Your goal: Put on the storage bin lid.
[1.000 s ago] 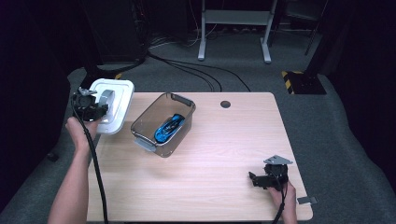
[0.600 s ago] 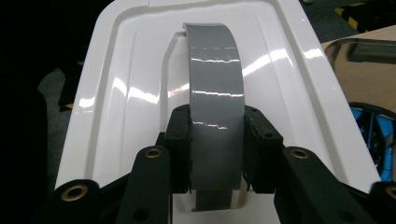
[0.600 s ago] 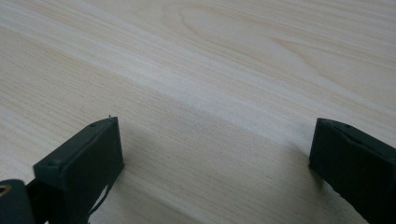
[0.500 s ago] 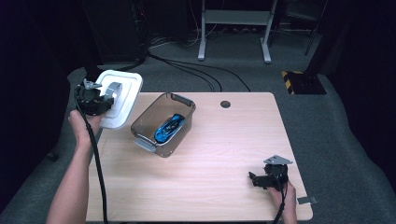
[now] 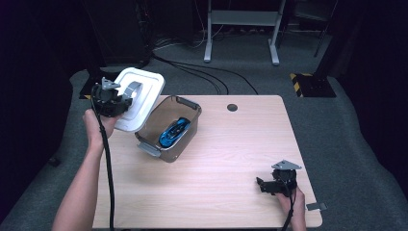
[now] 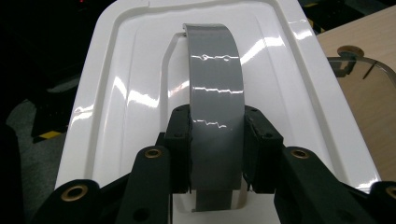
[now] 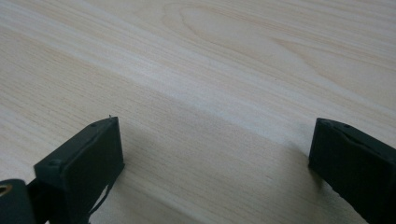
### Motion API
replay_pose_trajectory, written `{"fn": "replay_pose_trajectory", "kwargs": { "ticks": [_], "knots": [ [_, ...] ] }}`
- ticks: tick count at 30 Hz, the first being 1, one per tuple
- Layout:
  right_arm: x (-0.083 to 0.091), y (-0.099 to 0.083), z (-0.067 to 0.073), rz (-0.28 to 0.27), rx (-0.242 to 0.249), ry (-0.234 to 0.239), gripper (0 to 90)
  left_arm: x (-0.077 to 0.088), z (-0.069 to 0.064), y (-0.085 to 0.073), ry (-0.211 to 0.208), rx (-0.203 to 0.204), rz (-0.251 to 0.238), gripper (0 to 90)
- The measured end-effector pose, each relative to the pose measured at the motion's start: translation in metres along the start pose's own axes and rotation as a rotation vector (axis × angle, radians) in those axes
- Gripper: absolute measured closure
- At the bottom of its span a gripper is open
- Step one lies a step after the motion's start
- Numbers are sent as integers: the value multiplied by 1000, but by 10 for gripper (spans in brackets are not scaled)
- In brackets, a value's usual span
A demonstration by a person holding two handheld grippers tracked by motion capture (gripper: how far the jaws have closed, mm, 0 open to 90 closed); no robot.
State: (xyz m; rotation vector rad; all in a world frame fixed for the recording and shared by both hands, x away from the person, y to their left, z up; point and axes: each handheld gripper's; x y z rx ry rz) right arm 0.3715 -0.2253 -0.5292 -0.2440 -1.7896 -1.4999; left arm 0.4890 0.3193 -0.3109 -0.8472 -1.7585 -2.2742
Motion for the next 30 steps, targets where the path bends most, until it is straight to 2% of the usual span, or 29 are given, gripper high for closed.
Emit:
{"fn": "replay_pose_trajectory", "kwargs": {
  "ticks": [5,18,23,30],
  "knots": [
    [0,0,0,-2,3,0,20,-3,-12,3,-36,-2,-4,669],
    [0,0,0,-1,3,0,20,-18,-46,3,-109,-52,39,668],
    [0,0,0,-1,3,0,20,-24,-54,0,-137,-71,69,669],
    [0,0,0,-2,3,0,20,-32,-64,-5,-169,-73,98,668]
  ]
}}
Point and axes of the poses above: each handheld gripper's, and its own axes: x roughly backward along the jaws, y roughly out of its top, z roughly to its left, and after that the axes turned 3 degrees about -z, right-handed
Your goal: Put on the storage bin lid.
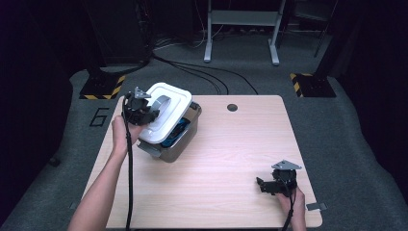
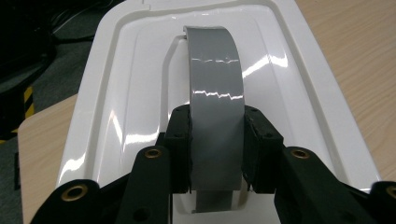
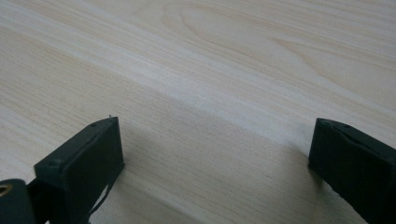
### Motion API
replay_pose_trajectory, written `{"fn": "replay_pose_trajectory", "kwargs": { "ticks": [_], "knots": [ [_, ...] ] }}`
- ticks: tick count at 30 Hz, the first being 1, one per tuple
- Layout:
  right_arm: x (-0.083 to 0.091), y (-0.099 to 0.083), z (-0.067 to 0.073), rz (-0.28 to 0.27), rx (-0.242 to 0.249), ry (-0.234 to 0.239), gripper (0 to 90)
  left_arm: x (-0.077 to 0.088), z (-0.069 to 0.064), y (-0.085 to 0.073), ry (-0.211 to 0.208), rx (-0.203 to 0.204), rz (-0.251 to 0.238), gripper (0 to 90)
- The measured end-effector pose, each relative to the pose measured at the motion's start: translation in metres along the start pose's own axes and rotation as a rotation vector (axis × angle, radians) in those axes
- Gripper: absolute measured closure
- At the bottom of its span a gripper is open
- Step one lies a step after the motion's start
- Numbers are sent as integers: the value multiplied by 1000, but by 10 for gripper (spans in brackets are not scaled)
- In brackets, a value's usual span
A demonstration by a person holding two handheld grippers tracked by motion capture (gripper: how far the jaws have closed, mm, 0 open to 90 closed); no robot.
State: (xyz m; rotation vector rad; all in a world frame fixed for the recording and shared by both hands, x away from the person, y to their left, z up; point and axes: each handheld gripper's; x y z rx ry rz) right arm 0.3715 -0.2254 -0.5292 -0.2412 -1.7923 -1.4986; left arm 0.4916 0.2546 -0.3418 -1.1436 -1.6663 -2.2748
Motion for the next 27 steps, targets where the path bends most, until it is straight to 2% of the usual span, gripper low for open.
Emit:
{"fn": "replay_pose_trajectory", "kwargs": {
  "ticks": [13,27],
  "knots": [
    [0,0,0,0,0,0,20,-16,-8,-6,-41,-8,44,668],
    [0,0,0,1,0,0,20,-30,-19,-13,-60,-5,48,667]
  ]
}}
Point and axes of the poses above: each handheld gripper's, and its own axes: x roughly backward along the jaws, y roughly out of its top, z roughly to its left, and after that the axes turned 3 degrees about -z, right-handed
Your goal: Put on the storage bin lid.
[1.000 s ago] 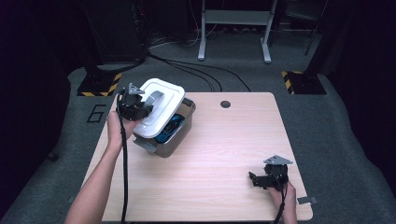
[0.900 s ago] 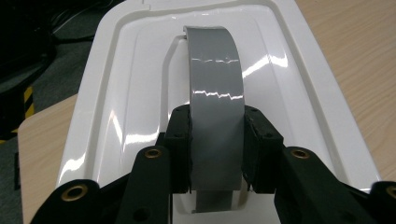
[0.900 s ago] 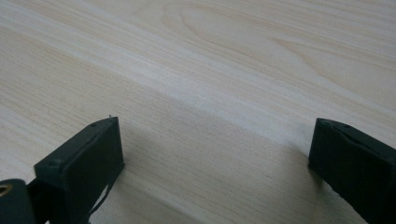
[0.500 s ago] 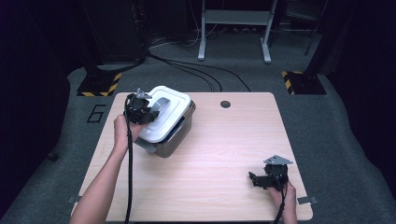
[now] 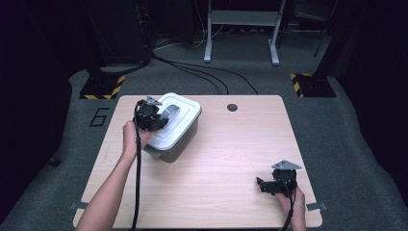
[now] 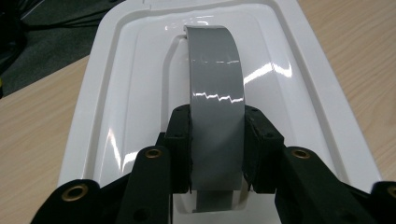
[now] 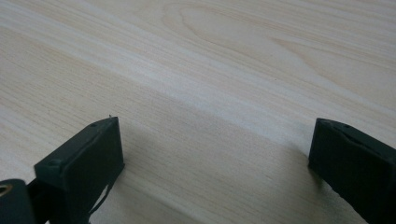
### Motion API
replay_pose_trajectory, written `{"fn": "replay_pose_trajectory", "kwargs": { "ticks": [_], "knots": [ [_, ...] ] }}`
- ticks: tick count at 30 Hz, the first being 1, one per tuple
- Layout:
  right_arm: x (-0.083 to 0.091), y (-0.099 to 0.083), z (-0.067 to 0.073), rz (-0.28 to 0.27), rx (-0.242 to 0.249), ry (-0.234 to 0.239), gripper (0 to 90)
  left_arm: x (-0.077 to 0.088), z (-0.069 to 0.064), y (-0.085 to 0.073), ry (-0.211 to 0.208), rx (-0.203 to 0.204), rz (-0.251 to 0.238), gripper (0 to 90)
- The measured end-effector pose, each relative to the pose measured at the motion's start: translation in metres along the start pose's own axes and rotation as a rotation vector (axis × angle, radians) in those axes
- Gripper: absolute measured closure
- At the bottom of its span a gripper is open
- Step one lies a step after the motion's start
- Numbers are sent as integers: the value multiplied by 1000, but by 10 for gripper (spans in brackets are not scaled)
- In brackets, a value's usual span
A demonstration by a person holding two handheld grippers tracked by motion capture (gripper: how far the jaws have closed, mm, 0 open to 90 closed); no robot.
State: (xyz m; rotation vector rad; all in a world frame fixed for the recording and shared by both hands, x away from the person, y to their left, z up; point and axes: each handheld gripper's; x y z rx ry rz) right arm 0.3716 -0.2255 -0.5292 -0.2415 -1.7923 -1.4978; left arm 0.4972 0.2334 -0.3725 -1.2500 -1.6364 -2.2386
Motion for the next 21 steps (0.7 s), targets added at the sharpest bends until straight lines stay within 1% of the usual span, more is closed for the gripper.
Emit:
{"fn": "replay_pose_trajectory", "kwargs": {
  "ticks": [2,5,6,7,9,10,12,15,16,17,18,19,20,21],
  "knots": [
    [0,0,0,0,1,-1,20,-1,0,-1,-4,4,2,666],
    [0,0,0,0,-1,0,20,-2,-2,-1,-6,-1,0,666],
    [0,0,0,0,-1,0,20,-2,-3,-1,-5,-8,7,666],
    [0,0,0,0,-1,0,20,-3,-5,-2,-1,-12,4,665],
    [0,0,0,0,-1,0,20,-4,-6,-3,4,-16,8,665],
    [0,0,0,0,-1,0,20,-5,-6,-4,2,-12,11,665],
    [0,0,0,0,2,-2,20,-5,-6,-6,1,-4,2,664],
    [0,0,0,0,1,-1,20,-4,-6,-7,5,-11,6,658],
    [0,0,0,0,0,0,20,-4,-6,-7,8,-12,8,644],
    [0,0,0,0,0,0,20,-4,-6,-6,10,-11,17,605],
    [0,0,0,0,-1,0,20,-4,-6,-7,12,-8,14,554],
    [0,0,0,0,-1,0,20,-3,-6,-7,13,-9,13,529],
    [0,0,0,0,1,-1,20,-2,-7,-7,17,-2,10,486],
    [0,0,0,0,0,-2,20,0,-6,-7,26,5,6,417]
  ]
}}
Point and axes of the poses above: each handheld gripper's, and its own axes: x roughly backward along the jaws, y roughly out of its top, z roughly to its left, and after that the axes turned 3 degrees about -z, right-handed
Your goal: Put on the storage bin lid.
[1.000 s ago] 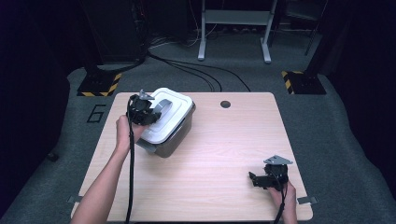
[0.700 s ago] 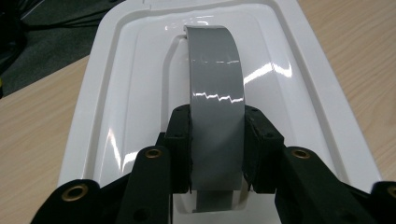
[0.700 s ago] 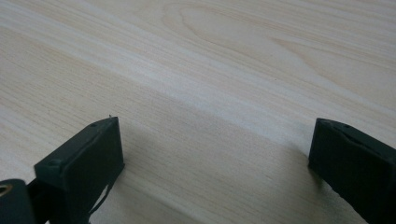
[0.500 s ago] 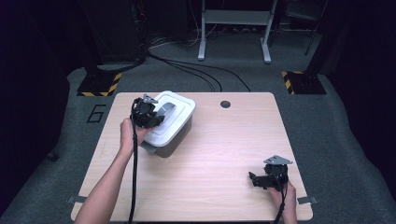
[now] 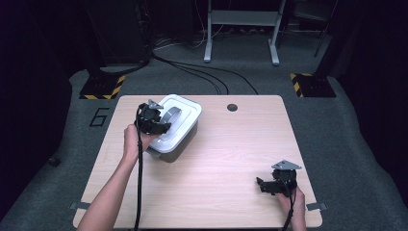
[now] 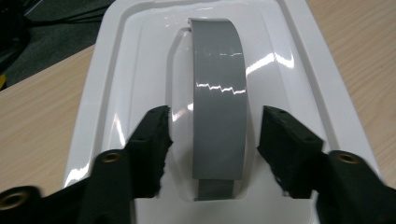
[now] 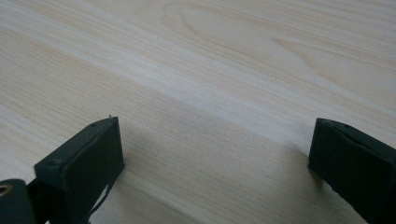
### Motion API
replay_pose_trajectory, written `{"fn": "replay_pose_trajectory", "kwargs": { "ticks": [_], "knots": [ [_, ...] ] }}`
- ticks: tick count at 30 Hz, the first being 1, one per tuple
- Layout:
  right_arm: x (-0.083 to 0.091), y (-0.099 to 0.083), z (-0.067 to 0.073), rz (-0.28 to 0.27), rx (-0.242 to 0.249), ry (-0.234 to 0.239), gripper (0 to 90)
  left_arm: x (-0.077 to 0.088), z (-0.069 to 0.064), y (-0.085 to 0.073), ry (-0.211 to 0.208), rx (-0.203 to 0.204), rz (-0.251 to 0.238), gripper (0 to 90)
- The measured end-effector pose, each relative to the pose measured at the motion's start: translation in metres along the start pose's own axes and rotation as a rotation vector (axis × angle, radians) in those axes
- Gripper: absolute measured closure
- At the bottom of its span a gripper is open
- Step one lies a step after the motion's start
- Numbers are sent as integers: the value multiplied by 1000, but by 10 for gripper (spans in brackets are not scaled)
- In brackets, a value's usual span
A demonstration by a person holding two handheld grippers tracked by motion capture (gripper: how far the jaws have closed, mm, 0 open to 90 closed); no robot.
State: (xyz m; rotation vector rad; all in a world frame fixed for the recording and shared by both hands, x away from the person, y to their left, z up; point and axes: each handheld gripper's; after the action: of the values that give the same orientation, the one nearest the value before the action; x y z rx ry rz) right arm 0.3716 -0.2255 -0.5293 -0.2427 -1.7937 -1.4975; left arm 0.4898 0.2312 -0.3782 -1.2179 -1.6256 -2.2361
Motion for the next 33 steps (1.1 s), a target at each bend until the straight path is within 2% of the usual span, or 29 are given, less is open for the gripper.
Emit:
{"fn": "replay_pose_trajectory", "kwargs": {
  "ticks": [3,9,13,20,24,33],
  "knots": [
    [0,0,0,0,-1,2,20,6,2,0,-3,-3,-5,290],
    [0,0,0,0,-1,1,20,24,4,-3,-3,3,-5,165],
    [0,0,0,0,1,0,20,37,5,-9,5,0,-30,144],
    [0,0,0,0,1,0,20,55,5,-24,23,10,-39,98],
    [0,0,0,0,-1,2,20,63,3,-39,36,12,-56,79],
    [0,0,0,0,-1,2,20,71,1,-75,65,31,-50,48]
  ]
}}
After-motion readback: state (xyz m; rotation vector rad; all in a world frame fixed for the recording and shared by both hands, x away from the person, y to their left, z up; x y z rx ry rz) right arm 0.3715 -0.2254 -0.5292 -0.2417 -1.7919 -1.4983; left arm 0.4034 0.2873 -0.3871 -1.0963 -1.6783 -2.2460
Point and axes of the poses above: each handheld gripper's, and its own axes: x roughly backward along the jaws, y roughly out of its top, z roughly to its left, and after that the axes turned 3 degrees about -z, right-handed
